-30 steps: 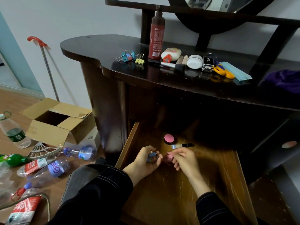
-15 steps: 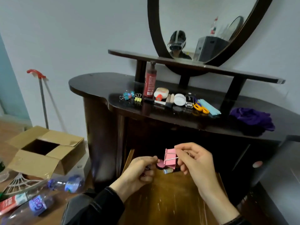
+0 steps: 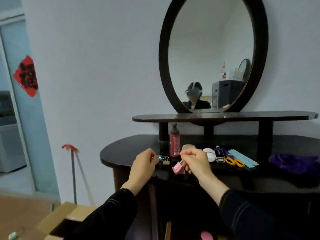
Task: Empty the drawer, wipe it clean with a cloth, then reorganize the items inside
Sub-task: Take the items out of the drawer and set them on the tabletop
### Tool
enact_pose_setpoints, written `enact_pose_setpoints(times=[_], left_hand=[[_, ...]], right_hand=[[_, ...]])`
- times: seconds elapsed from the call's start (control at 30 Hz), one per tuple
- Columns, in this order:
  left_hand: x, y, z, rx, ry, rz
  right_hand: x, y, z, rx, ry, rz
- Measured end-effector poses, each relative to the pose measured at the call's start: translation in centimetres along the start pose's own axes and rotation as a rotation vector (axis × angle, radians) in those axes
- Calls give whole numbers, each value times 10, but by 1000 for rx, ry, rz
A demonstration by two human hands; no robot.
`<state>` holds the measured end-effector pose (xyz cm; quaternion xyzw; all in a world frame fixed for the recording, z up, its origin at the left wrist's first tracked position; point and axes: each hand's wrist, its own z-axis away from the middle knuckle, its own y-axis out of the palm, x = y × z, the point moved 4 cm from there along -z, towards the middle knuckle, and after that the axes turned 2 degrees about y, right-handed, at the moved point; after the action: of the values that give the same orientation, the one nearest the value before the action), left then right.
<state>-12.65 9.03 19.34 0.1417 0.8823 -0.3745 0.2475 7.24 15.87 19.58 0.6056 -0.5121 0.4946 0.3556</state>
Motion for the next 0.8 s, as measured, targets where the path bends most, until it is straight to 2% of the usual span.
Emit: enact_pose_setpoints(times=[0.23, 0.47, 0.6, 0.8], left_hand=[[36, 20, -41, -107, -133, -43], [43, 35, -66, 24, -57, -205], [48, 37, -73, 93, -120, -119], [46, 35, -62, 161, -131, 171]], right_hand=[[-12, 16, -11, 146, -30, 140], [-16, 21, -21, 150, -39, 167], [-17, 22, -24, 148, -40, 162], [-16, 21, -22, 140, -8, 128]])
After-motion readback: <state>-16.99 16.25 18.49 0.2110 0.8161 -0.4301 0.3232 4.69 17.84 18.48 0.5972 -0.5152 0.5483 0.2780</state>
